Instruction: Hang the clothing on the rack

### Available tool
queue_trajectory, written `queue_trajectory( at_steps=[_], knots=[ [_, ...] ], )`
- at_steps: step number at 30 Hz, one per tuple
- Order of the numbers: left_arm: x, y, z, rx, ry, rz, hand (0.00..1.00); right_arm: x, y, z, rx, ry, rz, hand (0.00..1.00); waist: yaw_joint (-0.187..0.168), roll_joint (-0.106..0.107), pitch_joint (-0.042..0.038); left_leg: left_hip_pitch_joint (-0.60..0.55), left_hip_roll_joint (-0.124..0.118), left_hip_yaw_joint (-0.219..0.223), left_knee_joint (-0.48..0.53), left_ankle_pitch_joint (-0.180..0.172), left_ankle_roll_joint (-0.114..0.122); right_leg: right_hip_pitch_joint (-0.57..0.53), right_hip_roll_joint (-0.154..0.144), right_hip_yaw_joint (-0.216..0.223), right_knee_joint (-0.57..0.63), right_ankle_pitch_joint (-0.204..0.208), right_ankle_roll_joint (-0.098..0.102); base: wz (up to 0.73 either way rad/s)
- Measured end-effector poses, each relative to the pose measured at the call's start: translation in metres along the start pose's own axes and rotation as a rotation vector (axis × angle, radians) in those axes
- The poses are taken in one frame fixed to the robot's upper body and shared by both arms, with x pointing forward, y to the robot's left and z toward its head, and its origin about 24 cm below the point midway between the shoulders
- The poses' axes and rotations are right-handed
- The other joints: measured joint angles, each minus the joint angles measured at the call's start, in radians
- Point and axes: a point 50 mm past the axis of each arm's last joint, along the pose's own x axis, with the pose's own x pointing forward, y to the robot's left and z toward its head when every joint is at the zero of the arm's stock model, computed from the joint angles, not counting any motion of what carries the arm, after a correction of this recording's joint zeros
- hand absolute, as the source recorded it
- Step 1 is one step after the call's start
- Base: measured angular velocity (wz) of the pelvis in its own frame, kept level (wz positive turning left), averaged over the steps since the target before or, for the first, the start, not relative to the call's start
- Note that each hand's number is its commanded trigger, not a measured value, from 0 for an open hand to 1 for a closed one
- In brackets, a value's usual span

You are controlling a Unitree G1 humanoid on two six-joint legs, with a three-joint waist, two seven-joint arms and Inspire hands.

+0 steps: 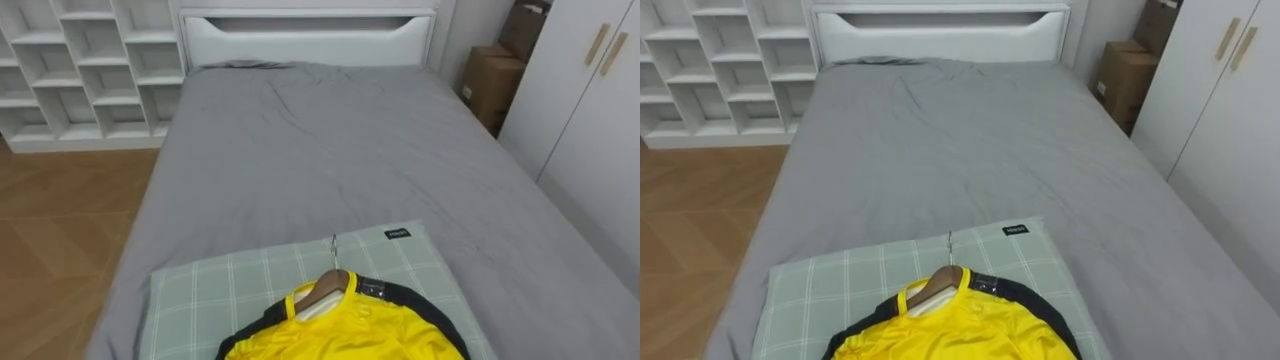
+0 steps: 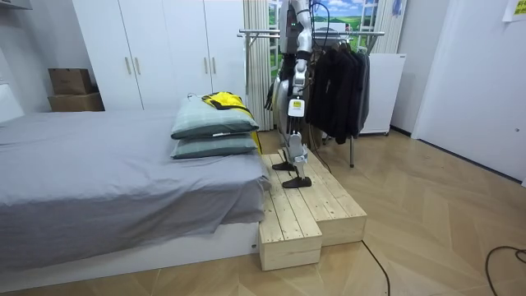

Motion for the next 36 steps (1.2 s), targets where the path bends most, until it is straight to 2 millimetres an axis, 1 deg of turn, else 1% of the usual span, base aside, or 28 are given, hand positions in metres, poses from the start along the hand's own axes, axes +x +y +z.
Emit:
queue_trajectory(
  at_steps=[5,6,8,9,11,12,15,19,23,25,26,27,28,29,31,32,33,34,35,36],
  knots=[
    [0.000,0.000,-0.001,-0.023,0.002,0.031,0.00,0.000,-0.002,-0.002,0.010,0.006,-0.019,0.00,-0.002,0.000,0.0000,0.001,-0.005,-0.025,-0.002,0.000,0.001,0.014,-0.001,-0.012,-0.011,0.000,0.001,0.12],
    [0.000,0.001,-0.002,-0.037,0.003,0.047,0.00,-0.001,-0.003,-0.002,0.010,0.008,-0.027,0.00,0.001,-0.004,0.0002,0.001,-0.008,-0.033,-0.002,0.000,0.001,0.017,-0.002,-0.011,-0.012,-0.002,0.004,0.21],
    [-0.001,0.002,-0.003,-0.095,0.005,0.079,0.00,-0.001,-0.003,-0.002,0.010,0.007,-0.033,0.00,0.003,-0.006,0.0002,0.000,-0.009,-0.037,-0.003,0.000,0.001,0.021,-0.003,-0.016,-0.012,-0.006,0.006,0.15],
    [-0.001,0.003,-0.003,-0.144,0.003,0.104,0.00,-0.001,-0.003,-0.003,0.010,0.009,-0.039,0.00,0.005,-0.004,-0.0013,0.001,-0.009,-0.037,-0.003,0.000,0.001,0.022,-0.004,-0.019,-0.012,-0.007,0.006,0.06],
    [-0.001,0.007,0.000,-0.224,-0.005,0.141,0.00,-0.001,-0.005,-0.003,0.011,0.012,-0.049,0.00,0.010,-0.003,-0.0015,0.004,-0.009,-0.037,-0.004,0.000,0.001,0.025,-0.004,-0.022,-0.012,-0.007,0.006,0.02],
    [-0.001,0.010,0.002,-0.266,-0.014,0.167,0.00,-0.001,-0.006,-0.004,0.012,0.013,-0.055,0.00,0.020,-0.004,-0.0014,0.010,-0.009,-0.037,-0.006,0.000,0.001,0.029,-0.004,-0.023,-0.012,-0.007,0.006,0.00],
    [-0.003,0.023,0.005,-0.326,-0.042,0.260,0.00,-0.003,-0.012,-0.008,0.038,0.028,-0.087,0.00,0.027,-0.002,-0.0010,0.035,-0.010,-0.038,-0.019,0.000,0.001,0.049,-0.003,-0.023,-0.016,-0.011,0.008,0.00],
    [-0.008,0.045,0.010,-0.335,-0.089,0.416,0.00,-0.005,-0.018,-0.006,0.027,0.034,-0.124,0.00,0.028,0.004,-0.0019,0.042,-0.010,-0.038,-0.023,0.000,0.001,0.053,-0.003,-0.021,-0.016,-0.012,0.008,0.00],
    [-0.013,0.059,0.019,-0.325,-0.144,0.544,0.00,-0.006,-0.022,0.001,-0.030,0.022,-0.141,0.00,0.030,0.015,-0.0042,0.045,-0.011,-0.039,-0.024,0.000,0.001,0.057,-0.003,-0.021,-0.016,-0.012,0.008,0.01],
    [-0.017,0.065,0.032,-0.304,-0.207,0.607,0.00,-0.006,-0.024,0.002,-0.035,0.020,-0.157,0.00,0.030,0.024,-0.0041,0.043,-0.012,-0.047,-0.022,0.000,0.001,0.060,-0.004,-0.027,-0.015,-0.012,0.008,0.08],
    [-0.018,0.066,0.034,-0.292,-0.221,0.620,0.00,-0.006,-0.025,0.002,-0.036,0.021,-0.161,0.00,0.029,0.028,-0.0049,0.043,-0.012,-0.048,-0.021,0.000,0.001,0.061,-0.004,-0.027,-0.015,-0.012,0.008,0.04],
    [-0.020,0.067,0.040,-0.276,-0.246,0.639,0.00,-0.008,-0.029,0.003,-0.043,0.019,-0.174,0.00,0.027,0.038,-0.0050,0.045,-0.012,-0.047,-0.021,0.000,0.001,0.062,-0.004,-0.026,-0.015,-0.012,0.008,0.00],
    [-0.022,0.068,0.046,-0.259,-0.273,0.656,0.00,-0.009,-0.032,0.004,-0.052,0.019,-0.185,0.00,0.023,0.045,-0.0040,0.046,-0.012,-0.047,-0.021,0.000,0.001,0.062,-0.004,-0.026,-0.015,-0.012,0.008,0.00],
    [-0.023,0.069,0.049,-0.249,-0.288,0.666,0.00,-0.009,-0.033,0.005,-0.056,0.017,-0.189,0.00,0.022,0.047,-0.0030,0.045,-0.012,-0.047,-0.021,0.000,0.001,0.062,-0.004,-0.027,-0.015,-0.012,0.008,0.00],
    [-0.029,0.073,0.065,-0.213,-0.366,0.711,0.00,-0.010,-0.037,0.006,-0.064,0.016,-0.204,0.00,0.019,0.058,-0.0045,0.045,-0.012,-0.049,-0.021,0.001,0.001,0.062,-0.004,-0.028,-0.015,-0.012,0.008,0.02],
    [-0.035,0.076,0.076,-0.172,-0.425,0.745,0.00,-0.011,-0.037,0.006,-0.064,0.012,-0.209,0.00,0.014,0.055,-0.0046,0.045,-0.012,-0.052,-0.018,0.001,0.001,0.064,-0.004,-0.031,-0.016,-0.012,0.008,0.05],
    [-0.038,0.076,0.082,-0.149,-0.459,0.763,0.00,-0.011,-0.037,0.007,-0.066,0.011,-0.210,0.00,0.014,0.056,-0.0035,0.045,-0.013,-0.053,-0.017,0.001,0.001,0.065,-0.005,-0.033,-0.016,-0.012,0.008,0.08],
    [-0.045,0.077,0.097,-0.100,-0.533,0.792,0.00,-0.010,-0.037,0.008,-0.075,0.007,-0.213,0.00,0.011,0.054,-0.0039,0.045,-0.014,-0.057,-0.017,0.001,0.001,0.068,-0.006,-0.037,-0.016,-0.012,0.008,0.08],
    [-0.048,0.076,0.104,-0.072,-0.570,0.803,0.00,-0.010,-0.037,0.009,-0.083,0.005,-0.215,0.00,0.009,0.054,-0.0039,0.045,-0.015,-0.060,-0.016,0.001,0.001,0.069,-0.007,-0.039,-0.016,-0.012,0.009,0.08],
    [-0.054,0.075,0.116,-0.024,-0.635,0.820,0.00,-0.011,-0.038,0.010,-0.102,0.003,-0.217,0.00,0.003,0.056,-0.0036,0.046,-0.016,-0.062,-0.015,0.001,0.001,0.070,-0.008,-0.040,-0.016,-0.013,0.009,0.04]
  ],
)
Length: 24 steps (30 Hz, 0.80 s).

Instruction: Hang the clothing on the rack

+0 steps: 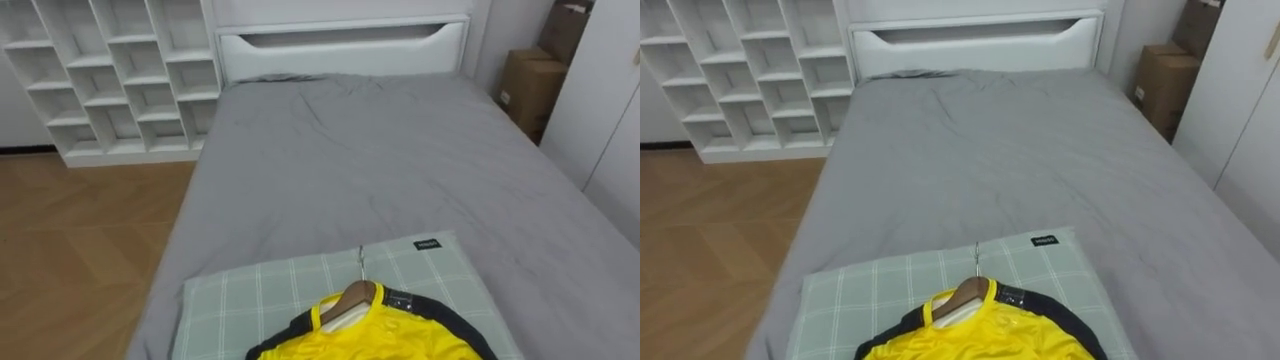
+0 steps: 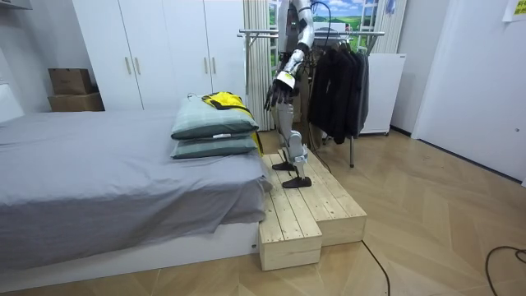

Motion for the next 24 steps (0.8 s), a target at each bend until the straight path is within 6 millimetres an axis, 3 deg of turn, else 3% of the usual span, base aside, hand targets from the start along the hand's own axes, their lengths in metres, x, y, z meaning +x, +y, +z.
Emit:
queue_trajectory(
  at_steps=[5,7,12,13,19,24],
  knots=[
    [0.004,0.001,0.039,0.102,-0.241,0.013,0.00,0.000,0.000,0.004,-0.041,-0.013,-0.001,0.00,-0.037,0.010,-0.0046,0.003,0.000,0.002,-0.001,0.000,0.000,0.001,0.000,0.004,0.001,0.000,0.000,0.00],
    [0.005,0.002,0.061,0.120,-0.346,0.030,0.00,0.000,-0.002,0.001,-0.042,-0.006,-0.011,0.00,-0.039,0.006,-0.0038,0.003,0.000,0.005,-0.002,0.000,0.000,0.000,0.000,0.007,0.001,0.000,0.000,-0.03],
    [0.009,0.006,0.094,0.173,-0.513,0.069,0.00,-0.001,-0.008,0.000,-0.049,0.005,-0.027,0.00,-0.063,0.005,0.0017,0.002,-0.003,0.010,-0.004,0.000,0.000,-0.005,-0.003,0.011,0.003,-0.001,0.002,-0.03],
    [0.008,0.005,0.102,0.166,-0.542,0.072,0.00,-0.002,-0.011,-0.001,-0.050,0.010,-0.033,0.00,-0.066,0.009,-0.0004,0.003,-0.005,0.011,-0.004,0.000,0.001,-0.005,-0.005,0.011,0.004,-0.002,0.004,0.00],
    [-0.002,-0.008,0.118,0.253,-0.663,0.043,0.00,-0.004,-0.018,-0.014,-0.197,0.077,-0.043,0.00,-0.112,0.011,0.0033,0.008,-0.007,0.015,-0.002,0.001,0.002,-0.004,-0.008,0.017,0.006,-0.003,0.005,-0.02],
    [-0.009,-0.018,0.123,0.302,-0.715,0.000,0.00,-0.008,-0.021,-0.032,-0.308,0.170,-0.031,0.00,-0.118,0.008,0.0054,0.026,-0.002,0.046,-0.010,0.001,0.002,-0.005,-0.003,0.048,0.010,-0.003,0.006,-0.17]
  ],
)
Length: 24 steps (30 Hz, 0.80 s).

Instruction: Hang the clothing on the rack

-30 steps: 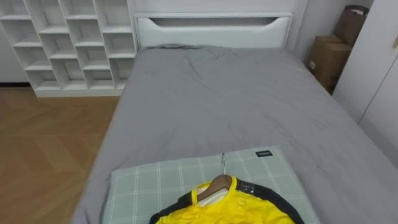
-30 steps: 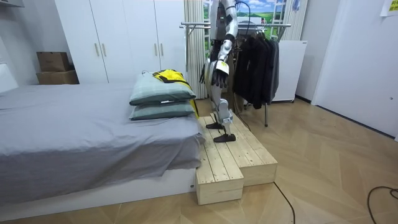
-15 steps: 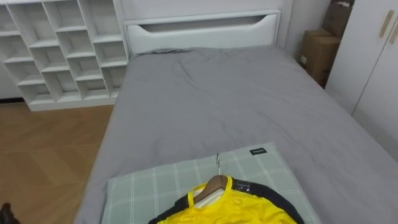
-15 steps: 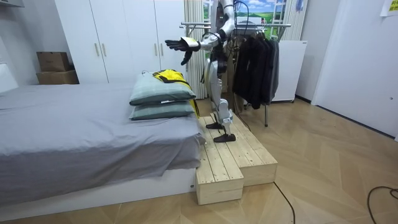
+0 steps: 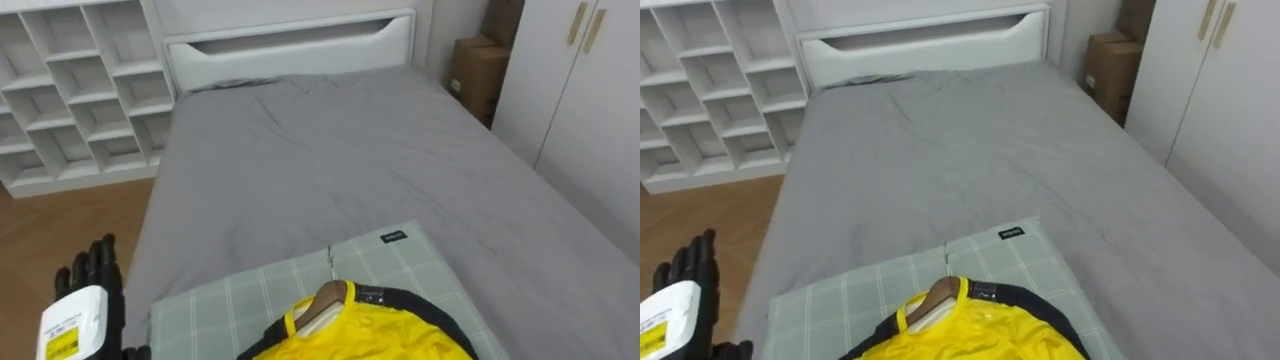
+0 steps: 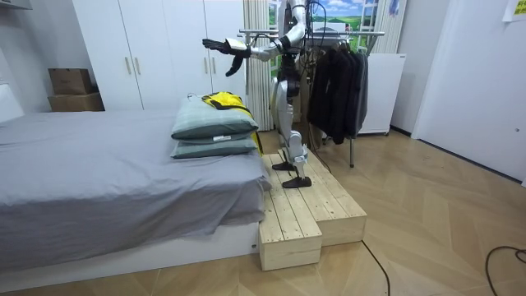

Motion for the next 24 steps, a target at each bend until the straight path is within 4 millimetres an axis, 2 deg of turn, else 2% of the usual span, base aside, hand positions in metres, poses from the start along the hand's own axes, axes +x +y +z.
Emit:
queue_trajectory(
  at_steps=[6,12,13,18,24],
  knots=[
    [0.008,0.001,0.005,-0.001,-0.008,0.000,0.00,0.000,0.004,-0.011,-0.120,0.062,0.025,0.00,-0.020,-0.019,0.0009,0.005,0.000,0.019,-0.006,0.000,0.000,-0.015,-0.001,0.020,0.016,0.000,0.000,-0.11],
    [0.029,-0.002,0.020,-0.007,-0.036,-0.003,0.00,0.002,0.007,0.013,-0.165,0.039,0.031,0.00,-0.028,-0.038,0.0003,-0.055,-0.004,0.024,-0.003,0.009,0.012,-0.078,-0.007,0.027,0.034,0.008,-0.003,-0.02],
    [0.036,-0.003,0.026,-0.011,-0.050,-0.005,0.00,0.002,0.008,0.020,-0.192,0.027,0.031,0.00,-0.028,-0.035,-0.0028,-0.080,-0.005,0.024,0.012,0.009,0.012,-0.101,-0.009,0.024,0.043,0.009,-0.004,0.05],
    [0.054,-0.006,0.036,-0.047,-0.039,-0.024,0.00,0.003,0.011,0.048,-0.244,-0.043,0.011,0.00,-0.032,-0.033,0.0005,-0.146,-0.004,0.025,0.044,0.009,0.012,-0.166,-0.011,0.026,0.066,0.016,-0.006,-0.02],
    [0.067,-0.007,0.042,-0.036,-0.035,-0.033,0.00,0.003,0.014,0.055,-0.258,-0.060,0.007,0.00,-0.037,-0.023,0.0038,-0.206,-0.003,0.025,0.058,0.010,0.011,-0.228,-0.012,0.027,0.083,0.016,-0.007,0.00]
  ],
)
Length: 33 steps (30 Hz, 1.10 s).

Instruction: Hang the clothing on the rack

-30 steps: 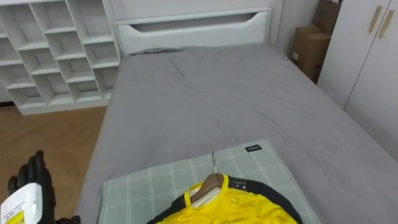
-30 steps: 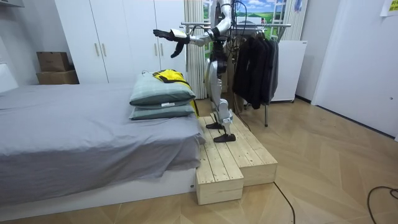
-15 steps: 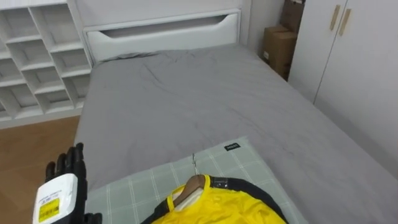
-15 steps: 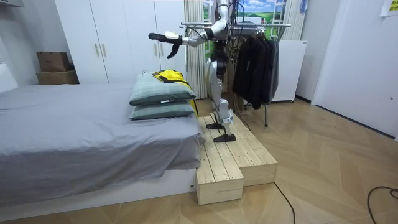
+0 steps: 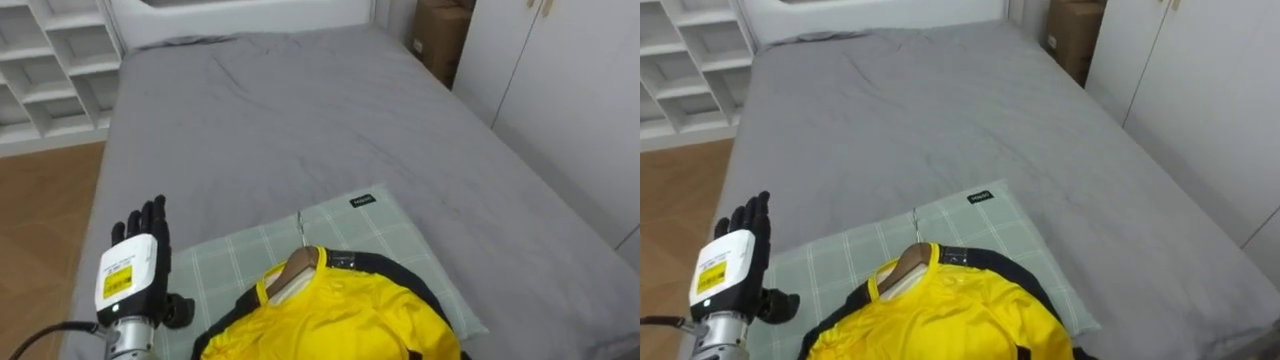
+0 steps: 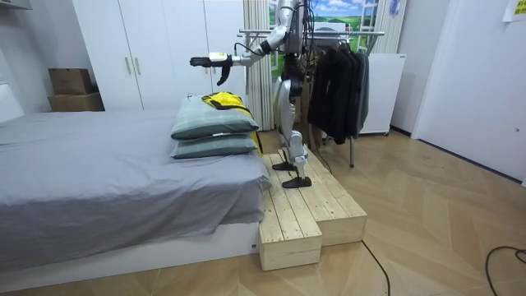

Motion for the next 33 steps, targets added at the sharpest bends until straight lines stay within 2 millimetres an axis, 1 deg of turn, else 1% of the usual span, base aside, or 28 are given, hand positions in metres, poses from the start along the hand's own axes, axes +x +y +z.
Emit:
queue_trajectory(
  at_steps=[3,5,7,9,15,22,27,33],
  knots=[
    [0.002,-0.001,0.000,0.002,0.004,-0.004,0.00,0.000,0.001,0.003,-0.014,-0.003,0.002,0.00,-0.009,0.000,0.0006,-0.013,0.000,0.000,0.002,0.000,0.000,-0.014,-0.001,-0.001,0.002,0.000,0.000,0.00],
    [0.005,0.001,0.003,-0.001,-0.001,0.002,0.00,0.000,0.002,0.005,-0.034,-0.007,0.004,0.00,-0.011,-0.001,0.0031,-0.033,-0.001,0.000,0.005,0.002,0.002,-0.034,-0.003,-0.002,0.006,0.002,-0.003,0.00],
    [0.011,0.002,0.007,-0.002,-0.002,0.002,0.00,0.001,0.002,0.010,-0.068,-0.016,0.005,0.00,-0.012,-0.008,0.0095,-0.050,-0.005,0.004,0.002,0.011,0.003,-0.060,-0.009,-0.001,0.022,0.002,-0.003,0.00],
    [0.014,0.002,0.008,-0.006,0.001,-0.001,0.00,0.001,0.002,0.012,-0.082,-0.023,0.004,0.00,-0.014,-0.014,0.0136,-0.063,-0.006,0.004,0.004,0.013,0.004,-0.075,-0.011,0.000,0.031,0.002,-0.003,0.00],
    [0.016,-0.005,0.009,-0.058,0.035,-0.033,0.00,0.001,0.003,0.016,-0.082,-0.036,-0.002,0.00,-0.018,-0.017,0.0169,-0.081,-0.008,0.004,0.010,0.016,0.004,-0.093,-0.014,0.000,0.037,0.002,-0.003,0.00],
    [0.016,-0.007,0.007,-0.047,0.044,-0.056,0.00,0.000,0.001,0.031,-0.100,-0.072,-0.010,0.00,-0.019,-0.027,0.0228,-0.121,-0.009,0.021,0.022,0.018,0.006,-0.142,-0.016,0.018,0.053,0.002,-0.004,-0.05],
    [0.014,-0.013,0.009,-0.023,0.035,-0.107,0.00,0.000,0.000,0.032,-0.101,-0.075,-0.019,0.00,-0.021,-0.027,0.0227,-0.132,-0.008,0.029,0.022,0.018,0.006,-0.162,-0.015,0.026,0.064,0.002,-0.004,-0.06],
    [0.010,-0.023,0.013,-0.022,0.050,-0.180,0.00,0.000,0.002,0.046,-0.100,-0.111,-0.042,0.00,-0.036,-0.028,0.0229,-0.141,-0.008,0.028,0.022,0.018,0.006,-0.173,-0.016,0.026,0.069,0.001,-0.003,0.00]
  ],
)
